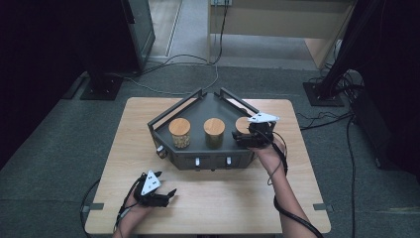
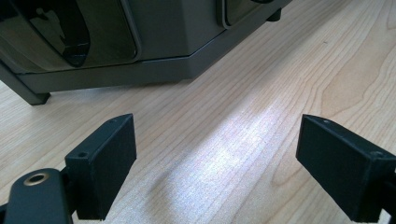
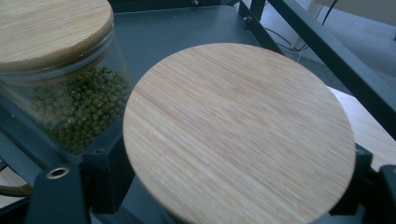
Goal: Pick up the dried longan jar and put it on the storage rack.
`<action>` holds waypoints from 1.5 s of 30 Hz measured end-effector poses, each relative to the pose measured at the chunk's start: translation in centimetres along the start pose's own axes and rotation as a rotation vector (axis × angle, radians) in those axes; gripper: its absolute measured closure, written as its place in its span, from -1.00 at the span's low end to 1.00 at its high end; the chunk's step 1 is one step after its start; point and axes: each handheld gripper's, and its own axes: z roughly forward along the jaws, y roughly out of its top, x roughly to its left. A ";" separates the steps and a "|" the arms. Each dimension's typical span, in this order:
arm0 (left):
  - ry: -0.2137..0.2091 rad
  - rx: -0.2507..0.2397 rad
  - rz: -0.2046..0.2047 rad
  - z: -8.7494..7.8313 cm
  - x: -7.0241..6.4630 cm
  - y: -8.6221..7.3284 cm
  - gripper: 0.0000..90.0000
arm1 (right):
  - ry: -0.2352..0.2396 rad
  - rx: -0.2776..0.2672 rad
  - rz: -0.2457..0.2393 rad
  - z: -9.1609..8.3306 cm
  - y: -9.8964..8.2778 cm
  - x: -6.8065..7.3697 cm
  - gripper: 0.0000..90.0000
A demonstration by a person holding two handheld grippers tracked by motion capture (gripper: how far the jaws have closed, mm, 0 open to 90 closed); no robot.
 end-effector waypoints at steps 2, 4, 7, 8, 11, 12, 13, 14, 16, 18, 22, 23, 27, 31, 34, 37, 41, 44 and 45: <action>0.000 0.000 -0.001 0.0 0.0 0.0 -0.73 | 0.002 -0.002 0.003 -0.1 -0.1 0.0 -0.59; 0.001 0.000 -0.001 0.0 0.0 0.0 -0.73 | 0.002 0.001 0.002 -0.1 -0.1 0.1 -0.61; 0.001 0.000 -0.003 0.0 0.0 0.0 -0.73 | -0.012 0.011 -0.018 -0.3 0.0 0.5 -0.62; 0.001 0.000 -0.003 0.0 0.0 0.0 -0.73 | -0.012 0.012 -0.018 -0.4 0.0 0.5 -0.62; 0.001 -0.001 -0.004 0.0 0.0 0.0 -0.73 | -0.012 0.006 -0.015 -0.7 -0.2 0.5 -0.62; 0.001 -0.001 -0.004 0.0 0.0 0.0 -0.73 | -0.010 0.003 -0.009 -0.8 -0.3 0.5 -0.62; 0.001 -0.001 -0.004 0.0 0.0 0.0 -0.73 | -0.006 -0.003 -0.006 -0.9 -0.4 0.4 -0.62; 0.001 0.000 -0.004 0.0 0.0 0.0 -0.73 | -0.004 -0.005 0.002 -1.1 -0.5 0.3 -0.62; 0.002 -0.001 -0.003 0.0 0.0 0.0 -0.73 | -0.001 -0.012 0.010 -1.4 -0.8 0.2 -0.62; 0.002 0.000 -0.003 0.0 0.0 0.0 -0.73 | 0.002 -0.013 0.015 -1.6 -1.0 0.1 -0.62; 0.003 0.001 -0.003 0.0 0.0 0.0 -0.73 | 0.000 -0.012 0.024 -2.2 -1.3 0.2 -0.62; 0.003 0.001 -0.002 0.0 0.0 0.0 -0.73 | 0.000 -0.012 0.021 -2.4 -1.4 0.2 -0.62; 0.003 -0.001 -0.003 0.0 0.0 0.0 -0.73 | 0.006 -0.004 0.019 -2.7 -1.5 0.1 -0.62; 0.003 -0.001 -0.003 0.0 0.0 0.0 -0.73 | 0.018 -0.006 0.019 -3.1 -2.0 0.0 -0.61; 0.004 0.001 -0.003 0.0 0.0 0.0 -0.73 | 0.030 -0.007 0.022 -3.5 -2.5 -0.1 -0.61; 0.005 0.001 -0.003 0.0 0.0 0.0 -0.73 | 0.040 -0.009 0.022 -3.7 -3.0 -0.1 -0.61; 0.005 0.000 -0.004 0.0 0.0 0.0 -0.73 | 0.046 -0.015 0.018 -4.1 -3.5 -0.1 -0.61; 0.007 -0.001 -0.004 0.0 -0.1 0.0 -0.73 | 0.054 -0.020 0.018 -4.4 -3.8 -0.1 -0.61; 0.007 -0.001 -0.004 0.0 -0.1 0.0 -0.73 | 0.055 -0.019 0.017 -4.5 -4.0 0.0 -0.61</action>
